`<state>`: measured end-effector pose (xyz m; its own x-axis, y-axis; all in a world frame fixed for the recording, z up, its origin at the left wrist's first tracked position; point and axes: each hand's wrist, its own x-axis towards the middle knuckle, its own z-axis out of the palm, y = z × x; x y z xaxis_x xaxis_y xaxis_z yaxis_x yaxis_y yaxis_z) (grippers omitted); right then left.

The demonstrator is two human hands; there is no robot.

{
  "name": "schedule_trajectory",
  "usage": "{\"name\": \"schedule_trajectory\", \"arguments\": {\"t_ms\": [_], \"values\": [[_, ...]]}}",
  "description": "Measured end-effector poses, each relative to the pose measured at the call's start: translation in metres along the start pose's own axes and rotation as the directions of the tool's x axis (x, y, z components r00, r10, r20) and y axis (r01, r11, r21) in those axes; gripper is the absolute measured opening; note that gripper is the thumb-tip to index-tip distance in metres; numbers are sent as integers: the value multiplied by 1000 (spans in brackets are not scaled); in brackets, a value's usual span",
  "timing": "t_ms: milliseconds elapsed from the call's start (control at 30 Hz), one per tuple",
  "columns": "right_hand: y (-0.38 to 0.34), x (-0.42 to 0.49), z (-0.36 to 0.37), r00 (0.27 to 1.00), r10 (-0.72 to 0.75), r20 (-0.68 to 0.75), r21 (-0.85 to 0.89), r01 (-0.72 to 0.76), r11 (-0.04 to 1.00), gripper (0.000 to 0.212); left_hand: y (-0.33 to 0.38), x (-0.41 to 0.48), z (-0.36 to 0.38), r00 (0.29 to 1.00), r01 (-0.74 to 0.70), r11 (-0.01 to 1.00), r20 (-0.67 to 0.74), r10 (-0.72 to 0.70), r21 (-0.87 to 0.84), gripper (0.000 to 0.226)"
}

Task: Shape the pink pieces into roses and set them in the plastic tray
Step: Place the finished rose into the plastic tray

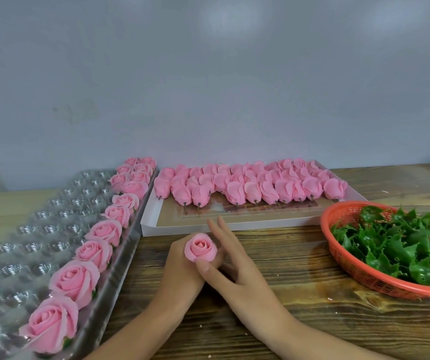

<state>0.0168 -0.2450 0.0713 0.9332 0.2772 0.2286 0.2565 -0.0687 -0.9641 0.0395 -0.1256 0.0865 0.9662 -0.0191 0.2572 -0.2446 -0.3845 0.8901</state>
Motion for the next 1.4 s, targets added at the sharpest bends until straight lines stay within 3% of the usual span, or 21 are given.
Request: {"name": "schedule_trajectory", "arguments": {"t_ms": [133, 333, 433, 500, 600, 667, 767, 933, 1200, 1400], "values": [[-5, 3, -12, 993, 20, -114, 83, -11, 996, 64, 17, -1, -6, 992, 97, 985, -62, -107, -144, 25], [-2, 13, -27, 977, 123, -175, 211, -85, 974, 40, 46, 20, -50, 983, 181, 939, 29, -180, -294, 11], [-1, 13, -27, 978, 141, -154, 202, -108, 973, 44, 50, 34, -78, 984, 177, 915, 32, -178, -363, 8], [-1, 13, -26, 979, 143, -147, 202, -111, 973, 41, 53, 41, -99, 986, 164, 941, 69, -151, -296, 20], [-2, 14, -25, 977, 158, -140, 208, -127, 970, 30, 54, 54, -129, 982, 163, 981, 113, -151, -105, 65], [-2, 15, -24, 976, 161, -147, 195, -130, 972, 28, 49, 69, -144, 984, 158, 987, 90, -154, -33, 62], [-4, 14, -24, 976, 157, -149, 177, -130, 976, 25, 24, 100, -165, 985, 152, 988, -83, -148, 41, 49], [-3, 15, -24, 979, 142, -145, 163, -117, 980, 24, -22, 135, -183, 936, 213, 968, -311, -163, 133, 66], [5, 18, -23, 985, 117, -127, 134, -100, 986, 26, -63, 147, -176, 958, 178, 927, -272, -87, 331, 32], [7, 19, -23, 989, 105, -108, 123, -92, 988, 26, -71, 151, -178, 975, 145, 836, -219, -31, 529, 29]]}}
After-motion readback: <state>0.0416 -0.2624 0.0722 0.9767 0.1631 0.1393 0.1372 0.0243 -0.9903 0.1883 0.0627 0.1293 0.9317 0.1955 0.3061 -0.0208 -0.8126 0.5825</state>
